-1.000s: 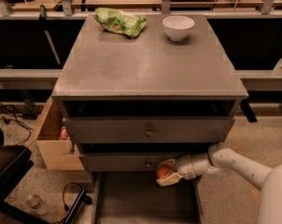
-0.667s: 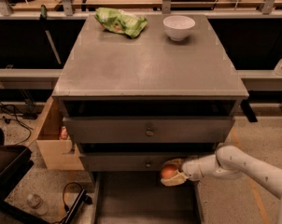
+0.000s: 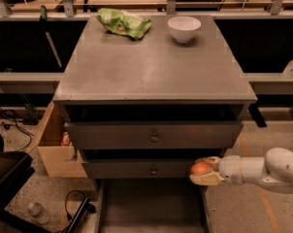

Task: Pick orange from bottom drawer and place on counter

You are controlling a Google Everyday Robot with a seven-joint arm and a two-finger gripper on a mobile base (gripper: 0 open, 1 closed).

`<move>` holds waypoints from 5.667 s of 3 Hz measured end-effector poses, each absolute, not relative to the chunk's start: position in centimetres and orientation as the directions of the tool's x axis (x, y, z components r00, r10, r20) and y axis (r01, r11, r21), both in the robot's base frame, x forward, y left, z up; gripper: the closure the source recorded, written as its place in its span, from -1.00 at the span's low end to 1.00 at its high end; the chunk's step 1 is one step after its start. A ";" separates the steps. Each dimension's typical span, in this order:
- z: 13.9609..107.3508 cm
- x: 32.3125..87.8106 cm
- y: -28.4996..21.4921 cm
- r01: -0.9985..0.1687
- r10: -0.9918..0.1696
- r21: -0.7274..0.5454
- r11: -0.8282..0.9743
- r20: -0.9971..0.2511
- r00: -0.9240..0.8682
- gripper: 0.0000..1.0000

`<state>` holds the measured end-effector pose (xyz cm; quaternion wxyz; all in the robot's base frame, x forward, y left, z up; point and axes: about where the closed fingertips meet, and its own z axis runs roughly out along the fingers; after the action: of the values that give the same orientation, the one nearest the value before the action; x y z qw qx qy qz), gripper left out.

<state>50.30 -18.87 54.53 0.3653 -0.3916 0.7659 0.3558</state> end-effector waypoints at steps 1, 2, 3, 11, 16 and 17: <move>59.8 51.4 -21.5 -0.793 -0.279 0.252 0.555 -0.841 -0.463 1.00; 65.1 52.2 -22.9 -0.737 -0.262 0.216 0.640 -0.840 -0.474 1.00; 65.2 52.2 -22.9 -0.737 -0.262 0.216 0.640 -0.840 -0.474 1.00; 86.3 72.7 -7.4 -0.861 -0.287 0.076 0.503 -0.925 -0.250 1.00; 86.2 73.1 -5.7 -0.873 -0.277 0.085 0.480 -0.930 -0.243 0.19; 86.1 73.1 -5.4 -0.875 -0.278 0.087 0.477 -0.929 -0.243 -0.30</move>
Offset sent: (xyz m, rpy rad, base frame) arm 0.0226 -0.0661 0.1575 -0.0749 -0.0415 -0.3654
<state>73.12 -5.37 86.12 0.4676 -0.3997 0.7209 0.3193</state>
